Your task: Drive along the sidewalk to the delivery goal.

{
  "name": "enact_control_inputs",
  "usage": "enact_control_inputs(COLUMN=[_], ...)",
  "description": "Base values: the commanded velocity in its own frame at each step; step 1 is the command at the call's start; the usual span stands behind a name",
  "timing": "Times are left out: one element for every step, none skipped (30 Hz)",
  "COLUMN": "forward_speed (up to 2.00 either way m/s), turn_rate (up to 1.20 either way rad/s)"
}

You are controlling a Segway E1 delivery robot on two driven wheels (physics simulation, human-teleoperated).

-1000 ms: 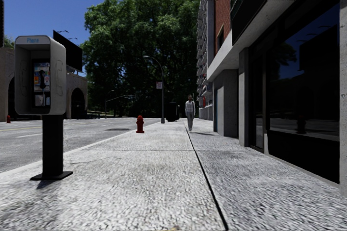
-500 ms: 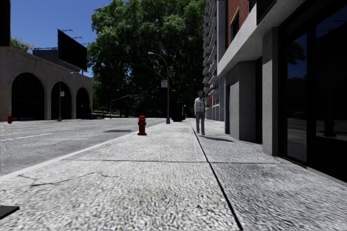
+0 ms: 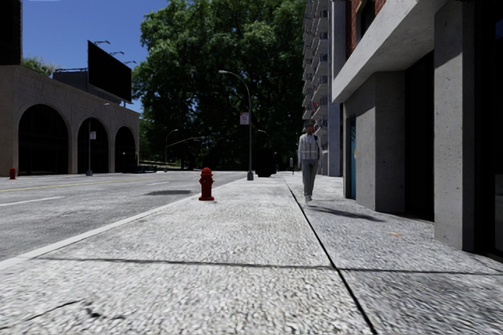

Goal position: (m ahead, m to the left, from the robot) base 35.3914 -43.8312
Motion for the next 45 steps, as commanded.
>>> enact_control_inputs(forward_speed=[2.0, 2.0, 2.0, 2.0, 2.0, 2.0, 2.0, 2.0, 2.0, 2.0, 2.0, 2.0, 2.0, 2.0, 2.0, 2.0, 2.0, 2.0, 2.0, 2.0, 2.0, 2.0, 2.0, 2.0, 2.0, 2.0, 2.0, 2.0, 2.0, 2.0, 2.0, 2.0, 2.0, 2.0, 2.0, 2.0, 2.0, 2.0, 2.0, 2.0, 2.0, 2.0, 2.0, 2.0, 2.0], turn_rate=[0.2, 0.2, 0.0, 0.0, 0.0, 0.0, 0.0, 0.0, 0.0, 0.0, 0.0, 0.0, 0.0, 0.0, 0.0, 0.0, 0.0, 0.0, 0.0, 0.0, 0.0, 0.0, 0.0, 0.0, 0.0, 0.0, 0.0, 0.0, 0.0, 0.0, 0.0, 0.0, 0.0, 0.0, 0.0, 0.0, 0.0, 0.0, 0.0, 0.0, 0.0, 0.0, 0.0, 0.0, 0.0])
